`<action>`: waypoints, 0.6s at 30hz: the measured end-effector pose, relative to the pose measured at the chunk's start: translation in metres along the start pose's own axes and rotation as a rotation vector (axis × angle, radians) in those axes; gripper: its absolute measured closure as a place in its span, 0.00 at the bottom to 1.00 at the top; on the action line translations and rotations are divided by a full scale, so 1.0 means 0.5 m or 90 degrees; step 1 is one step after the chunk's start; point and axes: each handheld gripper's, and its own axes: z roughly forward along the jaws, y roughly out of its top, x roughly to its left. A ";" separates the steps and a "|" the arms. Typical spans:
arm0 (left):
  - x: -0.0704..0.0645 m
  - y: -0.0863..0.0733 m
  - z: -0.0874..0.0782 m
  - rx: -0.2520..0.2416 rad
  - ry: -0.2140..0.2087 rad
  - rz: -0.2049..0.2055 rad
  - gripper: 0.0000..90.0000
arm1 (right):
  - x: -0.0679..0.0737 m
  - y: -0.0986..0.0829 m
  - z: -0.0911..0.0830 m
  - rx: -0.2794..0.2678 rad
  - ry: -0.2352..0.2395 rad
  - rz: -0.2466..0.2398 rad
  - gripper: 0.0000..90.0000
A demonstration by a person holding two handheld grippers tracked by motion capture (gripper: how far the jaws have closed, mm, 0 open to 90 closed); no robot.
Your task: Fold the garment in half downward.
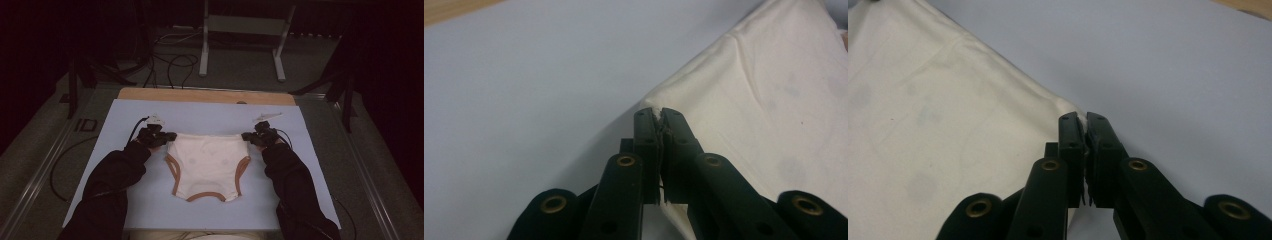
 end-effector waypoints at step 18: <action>0.030 0.014 0.037 0.009 0.026 -0.037 0.97 | -0.032 0.028 0.037 0.007 -0.029 0.008 0.96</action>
